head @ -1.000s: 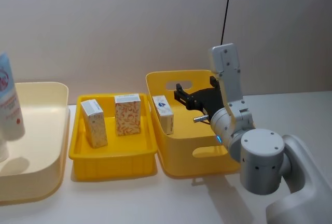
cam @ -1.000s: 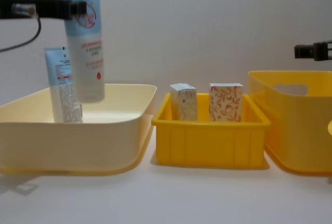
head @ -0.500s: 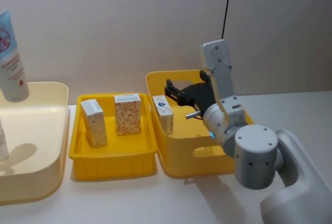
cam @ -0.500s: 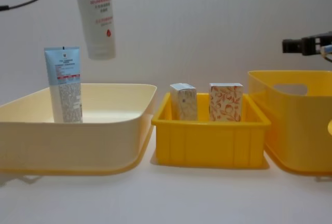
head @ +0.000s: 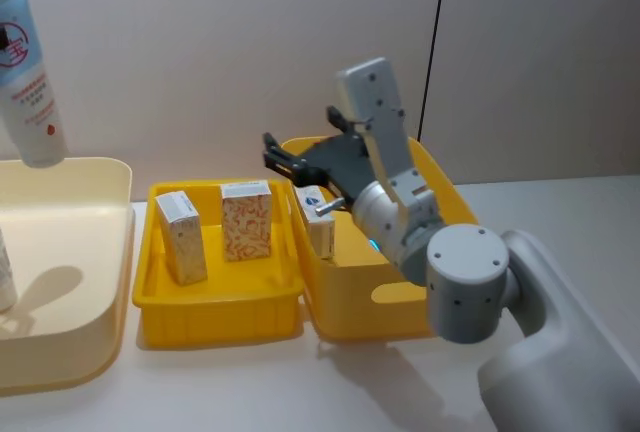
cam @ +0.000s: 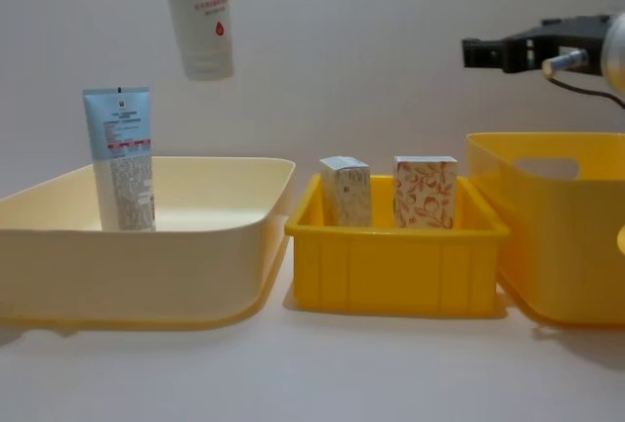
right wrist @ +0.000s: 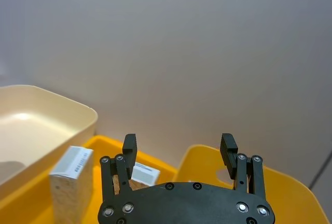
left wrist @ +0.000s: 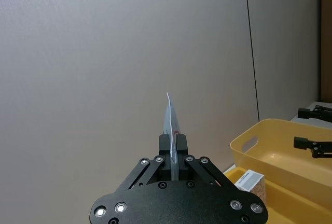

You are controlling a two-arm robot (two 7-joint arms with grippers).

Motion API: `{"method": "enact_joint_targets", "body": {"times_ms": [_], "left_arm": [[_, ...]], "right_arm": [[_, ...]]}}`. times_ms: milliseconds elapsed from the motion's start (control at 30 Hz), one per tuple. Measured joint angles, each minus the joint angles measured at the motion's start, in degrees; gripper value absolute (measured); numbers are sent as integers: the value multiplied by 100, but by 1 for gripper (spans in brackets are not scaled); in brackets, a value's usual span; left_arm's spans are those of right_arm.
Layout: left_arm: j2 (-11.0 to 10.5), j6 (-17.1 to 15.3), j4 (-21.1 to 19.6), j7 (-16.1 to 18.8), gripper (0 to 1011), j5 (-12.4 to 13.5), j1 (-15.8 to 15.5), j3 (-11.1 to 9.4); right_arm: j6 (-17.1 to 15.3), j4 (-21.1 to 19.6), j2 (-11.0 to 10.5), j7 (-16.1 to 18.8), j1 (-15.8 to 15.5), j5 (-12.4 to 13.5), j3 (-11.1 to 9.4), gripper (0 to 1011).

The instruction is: Bimanual collaborative sorting of washing and personal care products

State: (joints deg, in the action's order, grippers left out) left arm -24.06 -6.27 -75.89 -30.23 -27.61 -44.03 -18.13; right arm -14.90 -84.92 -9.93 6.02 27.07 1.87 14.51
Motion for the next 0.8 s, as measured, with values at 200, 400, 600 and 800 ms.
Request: {"method": "enact_joint_targets", "body": {"times_ms": [200, 400, 600, 800], "left_arm": [[13, 22, 87, -59, 69, -57, -78, -35], [16, 23, 146, -125, 70, -124, -127, -76], [19, 11, 194, -204, 70, -177, -179, -142], [7, -12, 193, -239, 70, -200, -202, -202]], "right_arm": [[314, 159, 3, 346, 189, 5, 168, 1001], [578, 281, -18, 656, 310, 53, 291, 1001], [666, 312, -59, 745, 302, 55, 352, 1001], [672, 287, -57, 729, 223, -50, 435, 1001]]}}
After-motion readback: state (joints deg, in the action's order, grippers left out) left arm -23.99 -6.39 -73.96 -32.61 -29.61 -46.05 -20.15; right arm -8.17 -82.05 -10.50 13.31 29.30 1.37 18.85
